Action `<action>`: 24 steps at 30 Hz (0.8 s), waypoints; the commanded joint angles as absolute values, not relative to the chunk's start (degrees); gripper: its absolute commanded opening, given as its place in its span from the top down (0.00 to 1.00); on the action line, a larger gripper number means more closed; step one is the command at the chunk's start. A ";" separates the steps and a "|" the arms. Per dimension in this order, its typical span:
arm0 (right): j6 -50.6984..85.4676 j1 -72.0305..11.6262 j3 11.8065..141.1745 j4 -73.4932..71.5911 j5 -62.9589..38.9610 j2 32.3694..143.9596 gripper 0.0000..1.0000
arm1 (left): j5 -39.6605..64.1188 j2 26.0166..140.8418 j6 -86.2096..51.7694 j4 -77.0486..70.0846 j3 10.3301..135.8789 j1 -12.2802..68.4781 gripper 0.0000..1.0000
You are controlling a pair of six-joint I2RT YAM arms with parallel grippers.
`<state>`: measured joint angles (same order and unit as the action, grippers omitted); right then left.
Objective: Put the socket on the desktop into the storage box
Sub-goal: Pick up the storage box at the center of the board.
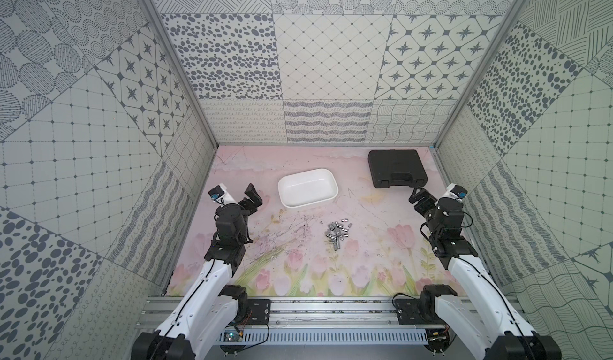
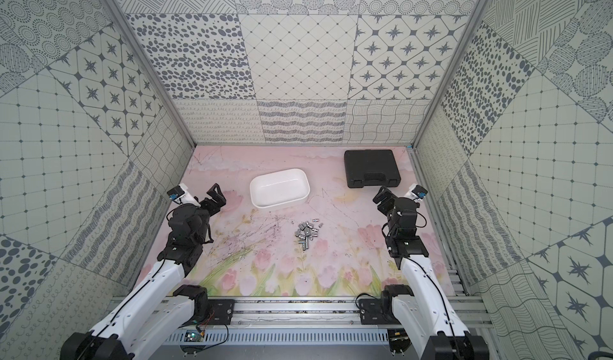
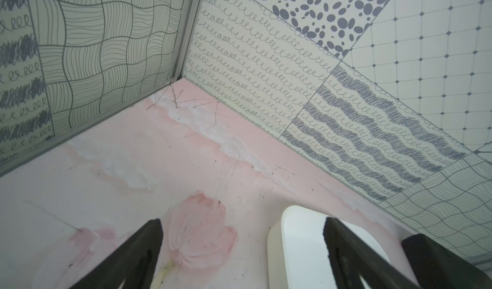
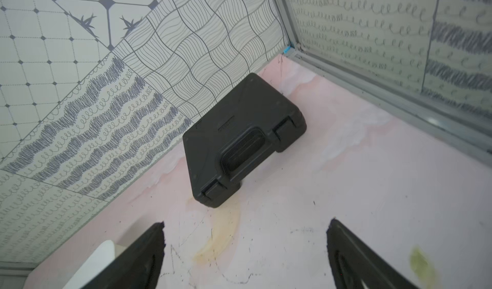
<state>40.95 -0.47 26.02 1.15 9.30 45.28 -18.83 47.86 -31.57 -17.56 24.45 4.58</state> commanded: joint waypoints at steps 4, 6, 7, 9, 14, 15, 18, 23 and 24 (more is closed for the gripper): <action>43.47 -0.26 27.14 13.05 -1.45 41.70 0.03 | -1.93 56.41 -43.55 9.01 41.22 8.62 0.18; 41.95 -0.40 27.94 12.93 -2.29 44.25 0.03 | -4.33 61.40 -40.76 12.00 45.61 13.79 0.18; 41.19 -0.52 28.03 11.67 -3.32 45.57 0.03 | -5.87 63.90 -39.95 14.05 48.10 15.95 0.18; 38.87 -1.06 29.35 10.50 -6.30 48.45 0.03 | -8.02 69.57 -38.47 19.02 53.19 19.95 0.18; 35.90 -7.28 31.30 12.20 -2.46 50.14 0.03 | -11.82 79.66 -36.21 22.92 57.64 24.72 0.20; 35.44 -8.45 30.16 11.55 -1.29 49.65 0.03 | -12.99 80.41 -35.81 22.48 57.46 24.70 0.20; 34.37 -10.94 30.23 12.21 2.00 48.30 0.04 | -15.28 82.00 -35.38 20.56 56.20 24.65 0.19; 35.11 -11.51 29.53 11.60 3.85 48.40 0.04 | -15.50 85.81 -33.90 16.28 55.09 24.61 0.21; 35.07 -11.51 29.53 11.60 3.71 48.63 0.04 | -16.77 86.71 -33.84 16.68 55.60 24.48 0.22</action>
<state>36.23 -11.20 29.36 13.10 1.39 48.66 -12.14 83.35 -36.51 14.81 54.98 24.29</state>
